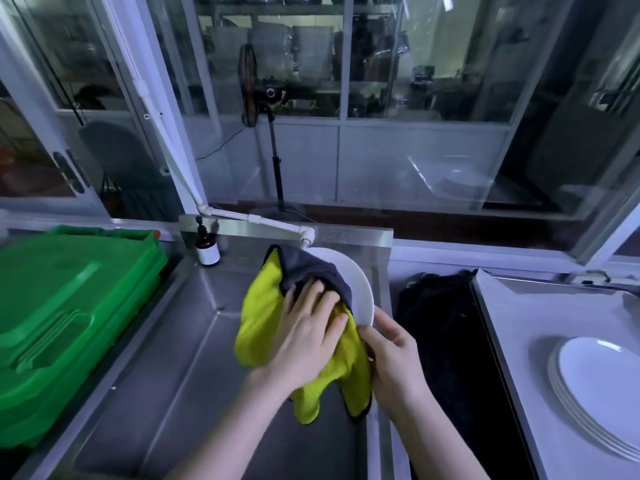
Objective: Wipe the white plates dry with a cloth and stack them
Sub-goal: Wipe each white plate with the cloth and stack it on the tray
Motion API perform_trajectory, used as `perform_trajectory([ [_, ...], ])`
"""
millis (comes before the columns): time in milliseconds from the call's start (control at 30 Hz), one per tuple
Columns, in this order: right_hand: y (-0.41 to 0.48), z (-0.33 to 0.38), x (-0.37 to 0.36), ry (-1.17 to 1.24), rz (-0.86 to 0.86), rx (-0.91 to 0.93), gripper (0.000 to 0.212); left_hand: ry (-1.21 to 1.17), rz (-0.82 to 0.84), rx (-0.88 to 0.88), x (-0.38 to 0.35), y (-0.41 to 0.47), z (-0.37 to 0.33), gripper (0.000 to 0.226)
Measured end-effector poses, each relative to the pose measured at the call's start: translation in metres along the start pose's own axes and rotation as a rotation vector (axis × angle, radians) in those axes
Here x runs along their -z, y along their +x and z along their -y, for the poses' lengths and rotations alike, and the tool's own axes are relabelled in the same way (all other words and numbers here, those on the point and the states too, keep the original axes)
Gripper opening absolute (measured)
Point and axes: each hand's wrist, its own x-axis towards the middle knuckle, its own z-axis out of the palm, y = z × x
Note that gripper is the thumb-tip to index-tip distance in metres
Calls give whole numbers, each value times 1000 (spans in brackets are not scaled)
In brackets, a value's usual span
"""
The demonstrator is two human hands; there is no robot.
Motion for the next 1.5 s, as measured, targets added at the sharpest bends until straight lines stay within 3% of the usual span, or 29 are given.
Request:
perform_trajectory([
  [133, 8, 7, 5, -4, -31, -22, 35, 107, 47, 58, 15, 15, 19, 38],
  [333, 19, 20, 19, 0, -70, 21, 42, 222, 106, -108, 12, -26, 16, 51],
  [567, 11, -4, -2, -27, -21, -14, 29, 293, 147, -89, -3, 11, 11, 49],
  [800, 30, 19, 12, -28, -106, 34, 43, 340, 247, 27, 3, 21, 59, 83],
  [933, 35, 23, 14, -74, -115, 46, 47, 275, 308, -29, -4, -11, 38, 66],
  [1033, 30, 11, 8, -99, -29, -3, 38, 252, 212, -139, -11, -8, 16, 50],
  [1133, 24, 0, 5, -114, 14, -80, 30, 305, 185, -175, -7, 16, 16, 55],
  [1300, 31, 4, 11, -103, 6, -62, 40, 380, 182, -161, 6, 43, 45, 58],
  [1500, 47, 19, 26, -115, -75, 13, 48, 338, 110, -72, -3, 1, 67, 54],
])
